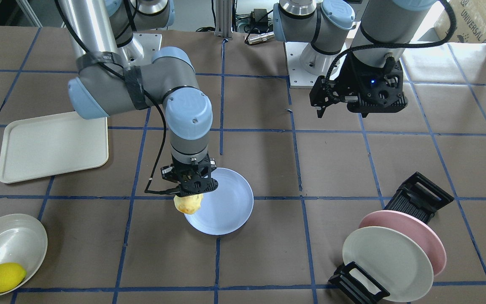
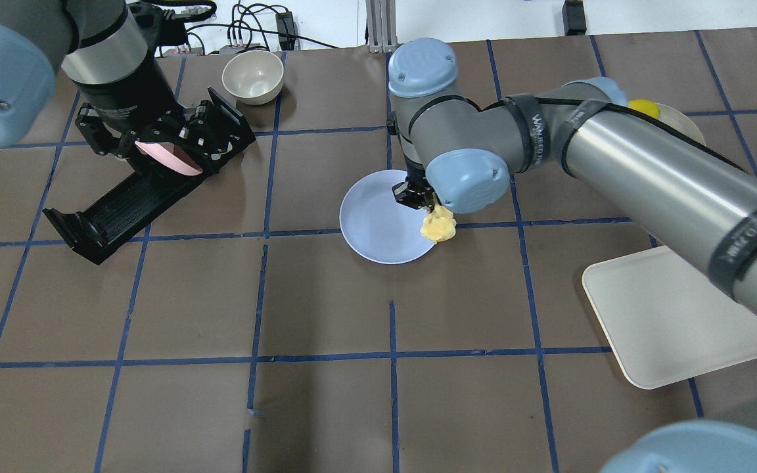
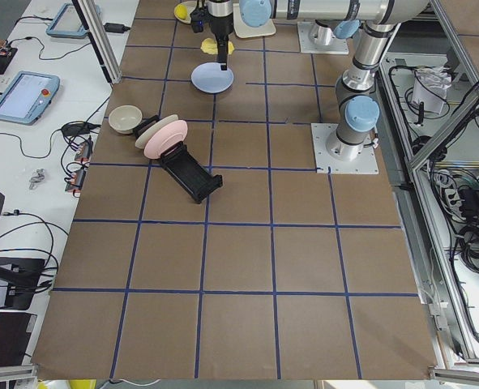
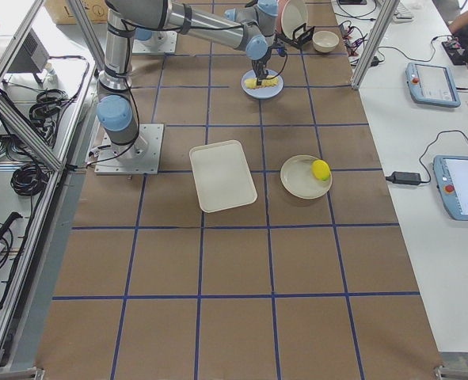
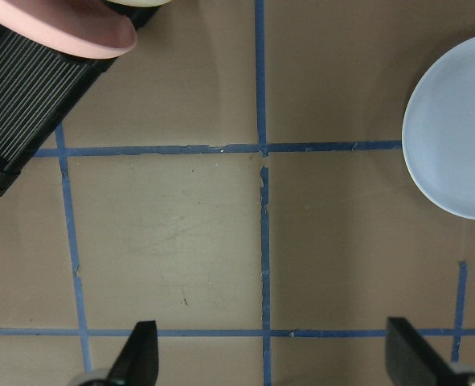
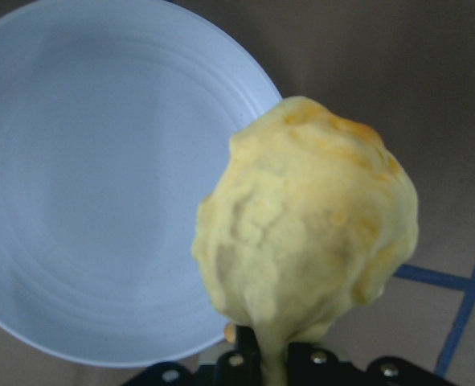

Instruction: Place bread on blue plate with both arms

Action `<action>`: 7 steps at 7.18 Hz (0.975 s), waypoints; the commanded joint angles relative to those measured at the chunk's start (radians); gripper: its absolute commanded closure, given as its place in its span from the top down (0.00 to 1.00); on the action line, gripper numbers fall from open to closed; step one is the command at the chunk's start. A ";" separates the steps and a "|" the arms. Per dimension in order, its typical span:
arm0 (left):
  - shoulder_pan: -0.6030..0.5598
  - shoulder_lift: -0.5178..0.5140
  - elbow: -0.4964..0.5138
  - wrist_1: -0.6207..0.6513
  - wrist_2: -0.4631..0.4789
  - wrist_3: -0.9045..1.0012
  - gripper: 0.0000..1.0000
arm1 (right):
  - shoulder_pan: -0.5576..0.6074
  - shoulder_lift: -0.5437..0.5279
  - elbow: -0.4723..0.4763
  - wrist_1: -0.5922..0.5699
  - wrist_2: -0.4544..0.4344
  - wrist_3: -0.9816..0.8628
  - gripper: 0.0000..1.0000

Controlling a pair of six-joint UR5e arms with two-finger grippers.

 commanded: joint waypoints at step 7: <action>0.031 -0.015 -0.001 -0.002 0.022 -0.011 1.00 | 0.053 0.090 -0.118 -0.014 -0.016 0.015 1.00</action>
